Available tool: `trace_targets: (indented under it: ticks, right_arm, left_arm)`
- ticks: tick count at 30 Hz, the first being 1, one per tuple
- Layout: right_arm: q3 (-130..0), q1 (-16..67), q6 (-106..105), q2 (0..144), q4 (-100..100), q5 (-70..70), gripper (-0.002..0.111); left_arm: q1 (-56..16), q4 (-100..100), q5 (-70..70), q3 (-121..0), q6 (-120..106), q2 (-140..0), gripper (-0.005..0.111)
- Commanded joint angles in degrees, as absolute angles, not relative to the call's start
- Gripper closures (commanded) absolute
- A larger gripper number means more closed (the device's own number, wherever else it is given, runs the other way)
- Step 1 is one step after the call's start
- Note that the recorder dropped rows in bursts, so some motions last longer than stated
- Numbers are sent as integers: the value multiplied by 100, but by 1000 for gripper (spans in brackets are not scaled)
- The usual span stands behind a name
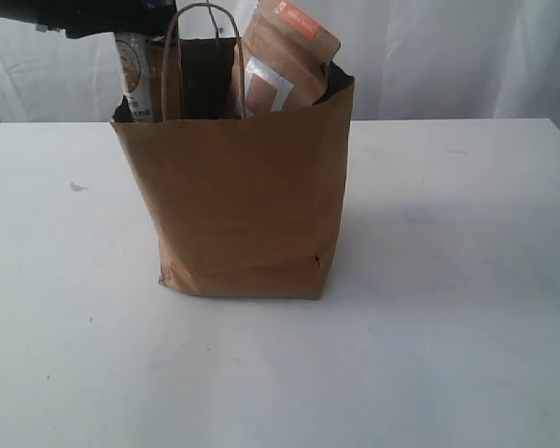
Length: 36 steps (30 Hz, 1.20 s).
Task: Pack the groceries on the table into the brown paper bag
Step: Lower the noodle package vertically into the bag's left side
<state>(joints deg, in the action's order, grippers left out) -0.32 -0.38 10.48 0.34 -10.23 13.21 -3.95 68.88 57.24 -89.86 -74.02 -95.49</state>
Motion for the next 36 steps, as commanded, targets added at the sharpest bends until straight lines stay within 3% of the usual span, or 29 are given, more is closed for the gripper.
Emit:
trace_targets:
  ticks: [1,36]
  right_arm:
    - [0,-62,1129,0,-1036,1281,54]
    - [0,-62,1129,0,-1036,1281,54]
  left_arm:
    - [-412,7400,6009,-8981,-7318,-9473,107]
    - [-412,7454,6138,-8981,-7329,-9473,107]
